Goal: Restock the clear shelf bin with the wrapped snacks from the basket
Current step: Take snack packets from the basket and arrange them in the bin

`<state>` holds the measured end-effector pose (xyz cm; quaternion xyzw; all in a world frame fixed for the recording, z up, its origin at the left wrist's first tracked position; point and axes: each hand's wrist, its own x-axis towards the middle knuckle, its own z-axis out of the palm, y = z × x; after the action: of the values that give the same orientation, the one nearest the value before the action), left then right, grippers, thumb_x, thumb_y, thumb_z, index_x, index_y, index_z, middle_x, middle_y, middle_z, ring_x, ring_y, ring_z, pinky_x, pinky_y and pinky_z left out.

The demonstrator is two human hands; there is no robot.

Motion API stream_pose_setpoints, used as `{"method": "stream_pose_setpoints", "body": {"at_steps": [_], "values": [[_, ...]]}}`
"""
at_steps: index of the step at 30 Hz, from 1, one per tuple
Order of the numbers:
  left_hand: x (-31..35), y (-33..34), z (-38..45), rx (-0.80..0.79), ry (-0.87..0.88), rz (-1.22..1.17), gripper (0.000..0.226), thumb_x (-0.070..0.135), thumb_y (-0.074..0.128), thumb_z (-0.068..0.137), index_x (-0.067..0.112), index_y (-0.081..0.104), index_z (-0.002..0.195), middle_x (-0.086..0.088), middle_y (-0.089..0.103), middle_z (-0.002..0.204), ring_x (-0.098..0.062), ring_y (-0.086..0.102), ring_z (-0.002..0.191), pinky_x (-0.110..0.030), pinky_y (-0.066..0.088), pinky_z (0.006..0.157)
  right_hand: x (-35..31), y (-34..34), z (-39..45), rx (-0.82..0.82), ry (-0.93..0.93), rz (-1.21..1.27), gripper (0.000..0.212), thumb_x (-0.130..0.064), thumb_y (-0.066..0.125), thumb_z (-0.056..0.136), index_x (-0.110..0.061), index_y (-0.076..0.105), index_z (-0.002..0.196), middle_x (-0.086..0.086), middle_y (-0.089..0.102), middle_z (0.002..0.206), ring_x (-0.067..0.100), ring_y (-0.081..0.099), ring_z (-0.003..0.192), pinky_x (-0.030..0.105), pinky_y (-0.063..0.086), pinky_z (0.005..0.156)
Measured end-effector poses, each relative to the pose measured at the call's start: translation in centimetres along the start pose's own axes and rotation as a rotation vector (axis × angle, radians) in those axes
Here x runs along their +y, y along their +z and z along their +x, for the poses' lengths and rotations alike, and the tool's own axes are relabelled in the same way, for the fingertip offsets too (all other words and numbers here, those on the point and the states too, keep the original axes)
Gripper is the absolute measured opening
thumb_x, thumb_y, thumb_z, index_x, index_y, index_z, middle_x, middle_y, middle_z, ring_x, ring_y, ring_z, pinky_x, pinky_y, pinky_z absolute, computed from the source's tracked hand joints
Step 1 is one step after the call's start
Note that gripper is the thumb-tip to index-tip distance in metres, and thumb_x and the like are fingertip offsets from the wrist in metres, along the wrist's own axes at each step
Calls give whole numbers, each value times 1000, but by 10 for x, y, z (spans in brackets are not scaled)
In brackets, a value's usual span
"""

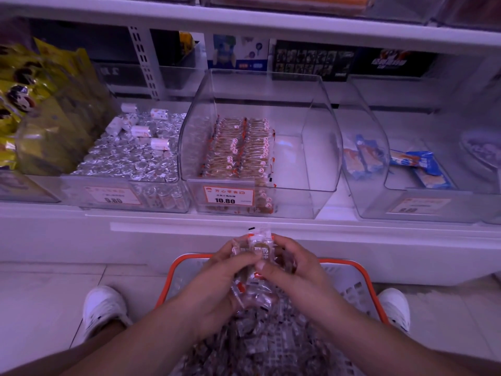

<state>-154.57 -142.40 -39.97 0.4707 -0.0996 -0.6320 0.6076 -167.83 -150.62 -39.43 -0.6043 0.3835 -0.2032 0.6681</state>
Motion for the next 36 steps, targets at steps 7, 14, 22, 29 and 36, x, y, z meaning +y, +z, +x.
{"method": "stream_pose_setpoints", "body": {"at_steps": [7, 14, 22, 29, 36], "values": [[8, -4, 4, 61, 5, -76, 52, 3, 74, 74, 14, 64, 124, -26, 70, 115, -48, 66, 101, -42, 58, 61, 1, -9, 7, 156, 128, 232, 17, -19, 66, 91, -25, 75, 103, 0, 76, 90, 12, 65, 78, 29, 42, 61], [7, -3, 4, 83, -24, -137, 56, -2, 72, 69, 18, 66, 121, -18, 73, 109, -38, 68, 90, -38, 55, 66, 7, -15, 6, 190, -565, -355, 34, 2, 66, 89, -31, 74, 95, -12, 67, 115, -2, 62, 104, 11, 47, 85], [5, -1, -1, 57, -4, -49, 53, 28, 82, 71, 20, 66, 121, -8, 72, 110, -24, 68, 94, -39, 53, 76, 11, -8, 3, -24, -568, -420, 36, 0, 58, 82, -26, 74, 101, -13, 57, 128, 13, 53, 126, 29, 43, 105], [6, -3, 3, 144, 106, -18, 66, 10, 83, 59, 23, 65, 121, -11, 75, 109, -23, 74, 85, -37, 61, 62, -6, -14, 9, -32, -89, 91, 72, -4, 51, 60, -39, 61, 122, 2, 64, 125, 7, 64, 99, 21, 47, 60], [-7, -1, 4, 286, 358, 224, 57, -6, 81, 73, 30, 67, 115, -20, 71, 108, -16, 68, 85, -20, 54, 66, -9, -17, 10, 12, -33, 243, 70, -12, 77, 73, -29, 50, 135, 11, 74, 103, 24, 71, 103, 35, 51, 95]]}}
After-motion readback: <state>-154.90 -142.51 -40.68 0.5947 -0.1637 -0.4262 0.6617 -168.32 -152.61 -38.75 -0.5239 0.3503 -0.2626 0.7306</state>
